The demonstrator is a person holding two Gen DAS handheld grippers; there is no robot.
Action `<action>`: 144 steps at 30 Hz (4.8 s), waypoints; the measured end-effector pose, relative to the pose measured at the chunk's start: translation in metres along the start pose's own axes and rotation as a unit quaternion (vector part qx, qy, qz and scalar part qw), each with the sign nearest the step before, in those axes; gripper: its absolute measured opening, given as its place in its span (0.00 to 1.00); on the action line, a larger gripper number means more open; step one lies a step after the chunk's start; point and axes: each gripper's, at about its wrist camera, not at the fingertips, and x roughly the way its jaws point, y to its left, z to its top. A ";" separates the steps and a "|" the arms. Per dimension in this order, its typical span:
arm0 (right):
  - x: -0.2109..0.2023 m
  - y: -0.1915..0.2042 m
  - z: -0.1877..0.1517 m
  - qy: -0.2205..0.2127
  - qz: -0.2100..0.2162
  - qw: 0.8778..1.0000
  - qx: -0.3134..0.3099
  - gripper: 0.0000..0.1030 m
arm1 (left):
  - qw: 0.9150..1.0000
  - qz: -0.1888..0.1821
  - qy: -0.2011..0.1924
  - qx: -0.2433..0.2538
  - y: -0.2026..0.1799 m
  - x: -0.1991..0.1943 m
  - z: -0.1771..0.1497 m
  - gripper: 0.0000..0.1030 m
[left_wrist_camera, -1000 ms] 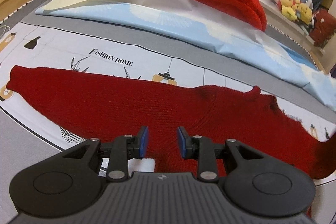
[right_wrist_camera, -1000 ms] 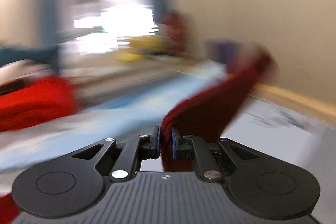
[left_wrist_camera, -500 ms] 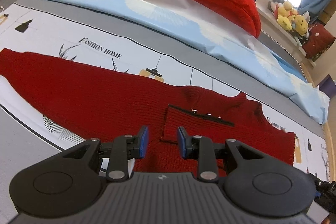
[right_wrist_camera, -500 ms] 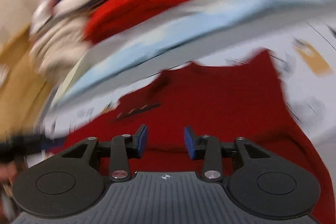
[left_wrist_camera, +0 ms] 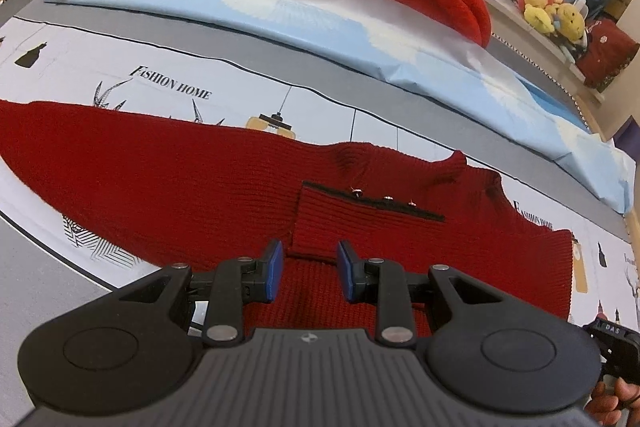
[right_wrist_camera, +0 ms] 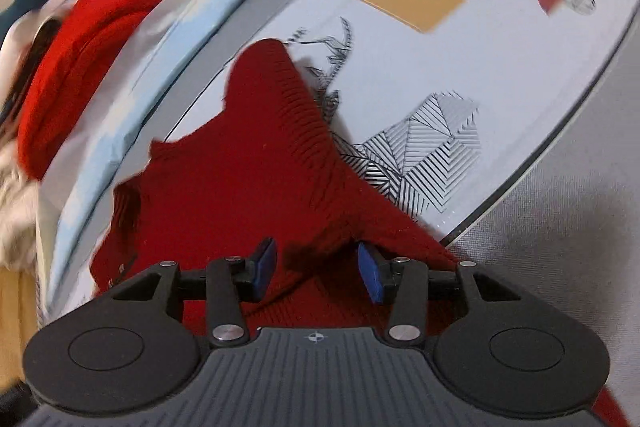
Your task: Fold small clothes
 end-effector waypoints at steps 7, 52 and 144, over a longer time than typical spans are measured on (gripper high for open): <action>-0.003 -0.005 0.005 -0.032 0.014 0.998 0.046 0.11 | 1.000 -0.003 0.001 0.014 -0.005 0.003 -0.001 0.32; -0.077 0.119 -0.025 -0.114 0.008 0.969 -0.218 0.65 | 1.000 0.000 -0.025 0.003 0.007 -0.012 0.003 0.64; -0.049 0.134 -0.024 -0.057 -0.033 0.963 -0.261 0.38 | 0.982 0.101 -0.056 -0.147 0.058 0.015 0.028 0.14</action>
